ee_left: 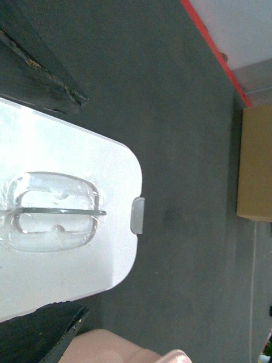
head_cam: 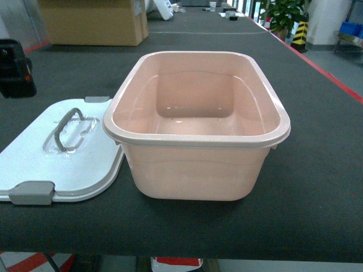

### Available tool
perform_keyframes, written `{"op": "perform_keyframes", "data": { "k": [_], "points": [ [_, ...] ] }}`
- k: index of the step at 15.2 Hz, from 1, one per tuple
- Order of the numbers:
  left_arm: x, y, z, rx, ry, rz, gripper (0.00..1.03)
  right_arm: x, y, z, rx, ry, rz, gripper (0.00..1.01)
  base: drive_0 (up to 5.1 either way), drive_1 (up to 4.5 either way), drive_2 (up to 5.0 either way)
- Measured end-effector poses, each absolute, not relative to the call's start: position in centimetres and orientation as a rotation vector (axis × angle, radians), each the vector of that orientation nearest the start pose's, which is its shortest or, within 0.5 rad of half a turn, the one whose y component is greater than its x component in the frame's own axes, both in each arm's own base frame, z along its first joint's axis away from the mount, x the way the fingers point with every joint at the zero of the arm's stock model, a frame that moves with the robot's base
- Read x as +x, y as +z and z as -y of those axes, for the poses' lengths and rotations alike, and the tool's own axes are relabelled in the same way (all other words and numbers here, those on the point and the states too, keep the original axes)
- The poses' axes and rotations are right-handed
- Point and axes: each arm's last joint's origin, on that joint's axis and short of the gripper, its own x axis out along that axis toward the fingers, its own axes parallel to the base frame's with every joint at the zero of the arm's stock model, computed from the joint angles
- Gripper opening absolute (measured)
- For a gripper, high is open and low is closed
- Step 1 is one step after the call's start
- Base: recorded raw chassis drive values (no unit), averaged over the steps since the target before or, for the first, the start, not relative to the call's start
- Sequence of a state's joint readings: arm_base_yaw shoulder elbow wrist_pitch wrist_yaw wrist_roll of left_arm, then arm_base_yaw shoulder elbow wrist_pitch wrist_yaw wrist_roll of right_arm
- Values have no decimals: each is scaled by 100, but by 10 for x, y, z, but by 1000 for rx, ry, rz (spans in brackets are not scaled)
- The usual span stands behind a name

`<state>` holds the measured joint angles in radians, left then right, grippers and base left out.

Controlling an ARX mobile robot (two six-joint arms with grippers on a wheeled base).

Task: Pick capacitor and pack into box

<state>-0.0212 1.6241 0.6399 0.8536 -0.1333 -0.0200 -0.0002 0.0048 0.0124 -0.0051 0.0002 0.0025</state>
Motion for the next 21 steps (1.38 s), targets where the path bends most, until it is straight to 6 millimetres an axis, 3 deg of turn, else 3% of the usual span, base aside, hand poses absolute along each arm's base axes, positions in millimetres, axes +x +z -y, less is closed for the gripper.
{"op": "perform_keyframes", "data": {
  "k": [3, 7, 9, 13, 18, 21],
  "points": [
    [342, 165, -4, 14, 135, -159, 98, 97, 167, 0, 2, 0, 2, 98, 0, 0, 0],
    [379, 133, 9, 14, 95, -224, 98, 97, 167, 0, 2, 0, 2, 98, 0, 0, 0],
    [384, 126, 11, 2, 87, -234, 98, 97, 167, 0, 2, 0, 2, 98, 0, 0, 0],
    [400, 75, 20, 24, 97, -313, 98, 97, 167, 0, 2, 0, 2, 98, 0, 0, 0],
    [409, 54, 19, 33, 106, -362, 98, 97, 167, 0, 2, 0, 2, 98, 0, 0, 0],
    [412, 52, 18, 10, 103, -363, 98, 97, 167, 0, 3, 0, 2, 98, 0, 0, 0]
  ]
}}
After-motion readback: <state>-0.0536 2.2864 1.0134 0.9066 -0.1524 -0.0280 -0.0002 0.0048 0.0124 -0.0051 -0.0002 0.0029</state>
